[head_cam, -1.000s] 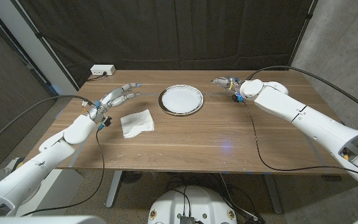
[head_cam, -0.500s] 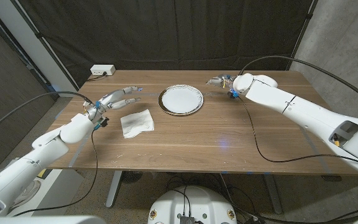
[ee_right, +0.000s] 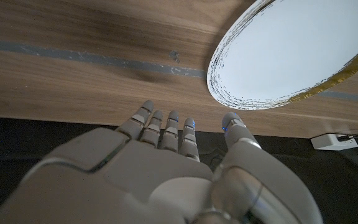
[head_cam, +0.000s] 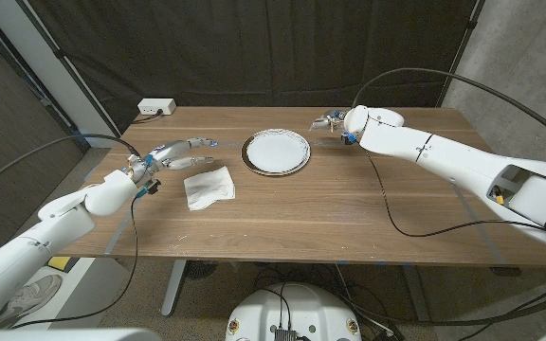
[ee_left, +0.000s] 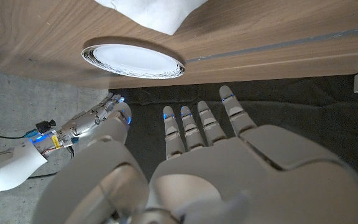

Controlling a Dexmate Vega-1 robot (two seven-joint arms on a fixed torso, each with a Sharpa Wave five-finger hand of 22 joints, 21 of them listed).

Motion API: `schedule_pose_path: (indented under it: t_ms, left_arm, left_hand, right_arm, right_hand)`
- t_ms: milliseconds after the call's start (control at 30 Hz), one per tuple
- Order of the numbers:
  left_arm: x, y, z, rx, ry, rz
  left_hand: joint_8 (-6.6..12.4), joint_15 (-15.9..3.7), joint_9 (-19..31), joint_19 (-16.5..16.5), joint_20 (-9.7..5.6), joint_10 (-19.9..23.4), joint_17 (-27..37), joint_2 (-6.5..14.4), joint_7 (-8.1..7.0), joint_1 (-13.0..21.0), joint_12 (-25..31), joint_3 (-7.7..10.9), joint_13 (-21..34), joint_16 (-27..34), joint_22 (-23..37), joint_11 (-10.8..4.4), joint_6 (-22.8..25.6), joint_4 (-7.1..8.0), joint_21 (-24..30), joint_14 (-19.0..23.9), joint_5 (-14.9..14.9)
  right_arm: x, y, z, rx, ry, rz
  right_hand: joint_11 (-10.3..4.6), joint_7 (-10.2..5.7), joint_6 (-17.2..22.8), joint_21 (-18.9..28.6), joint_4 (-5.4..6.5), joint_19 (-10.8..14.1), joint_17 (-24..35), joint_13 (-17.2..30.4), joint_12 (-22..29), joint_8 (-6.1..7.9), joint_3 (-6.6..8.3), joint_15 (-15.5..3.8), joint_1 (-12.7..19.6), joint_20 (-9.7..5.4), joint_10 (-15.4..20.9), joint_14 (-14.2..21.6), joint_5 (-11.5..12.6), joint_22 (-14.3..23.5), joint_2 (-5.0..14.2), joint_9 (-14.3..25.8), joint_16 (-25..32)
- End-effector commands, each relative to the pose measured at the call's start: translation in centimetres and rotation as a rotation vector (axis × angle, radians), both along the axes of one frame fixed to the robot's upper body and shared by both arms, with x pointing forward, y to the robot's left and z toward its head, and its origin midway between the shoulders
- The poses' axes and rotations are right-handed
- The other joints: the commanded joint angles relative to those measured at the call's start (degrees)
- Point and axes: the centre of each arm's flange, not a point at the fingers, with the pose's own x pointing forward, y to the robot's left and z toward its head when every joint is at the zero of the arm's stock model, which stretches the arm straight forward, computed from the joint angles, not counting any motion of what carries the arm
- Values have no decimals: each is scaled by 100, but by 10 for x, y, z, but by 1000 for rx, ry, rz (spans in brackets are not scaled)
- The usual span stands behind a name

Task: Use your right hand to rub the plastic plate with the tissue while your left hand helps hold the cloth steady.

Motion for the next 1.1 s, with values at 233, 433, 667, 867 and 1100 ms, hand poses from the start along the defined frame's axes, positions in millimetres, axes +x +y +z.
schedule_pose_path:
  t_ms: [233, 433, 667, 867, 1100]
  left_arm:
    - [-8, 13, -12, 128, 27, 53]
    - [-7, 12, -22, 175, 54, 60]
    - [-5, 7, -26, 211, 57, 61]
    - [2, 2, -35, 237, 82, 57]
    - [8, -7, -41, 270, 109, 57]
  left_hand:
    - [-269, -139, 21, 165, 19, -439, 3, -198, -32, 344, -207, 29, 9, -137, -20, -36, -610, -138, 20, -94, 31]
    - [-409, -62, 30, 94, -47, -723, -4, -520, -82, 416, -259, -144, 17, -212, -33, -37, -1027, -146, -72, -334, 70]
    - [-375, -31, 28, -99, -181, -722, -11, -755, -100, 505, -218, -270, 17, -211, -36, -11, -999, -167, -192, -400, 119]
    - [-499, 44, 22, -392, -288, -980, 24, -744, -162, 434, -266, -389, 1, -238, -16, 45, -1430, -8, -351, -653, 188]
    - [-485, 79, 21, -470, -295, -1070, 26, -734, -138, 464, -263, -413, -1, -237, -8, 50, -1500, 5, -396, -745, 223]
  right_arm:
    - [2, 32, 5, -229, -5, -39]
    - [7, 38, 4, -277, 23, -25]
    - [15, 43, -1, -307, 65, 22]
    - [19, 47, -5, -326, 88, 41]
    - [22, 50, -6, -343, 104, 54]
  right_hand:
    - [-49, -44, -319, 34, -80, -14, -1, -5, -93, -92, 94, -91, 297, -68, -432, -97, -2, 9, -43, 12, -10]
    - [-84, -44, -402, 9, -89, -79, 3, -4, -84, -95, 19, -101, 287, -101, -509, -176, -49, 9, -173, 13, -22]
    - [12, 23, -345, 10, -69, -88, 11, -5, -60, -43, -27, -48, 294, -89, -545, -220, -81, 13, -171, 13, -12]
    - [-5, -11, -302, -2, 10, -144, 30, -8, -57, -22, -27, -49, 287, -102, -605, -287, -74, 20, -52, 13, -4]
    - [19, 9, -282, 0, 38, -150, 33, -10, -48, -15, -33, -34, 286, -92, -614, -298, -69, 23, -27, 11, 4]
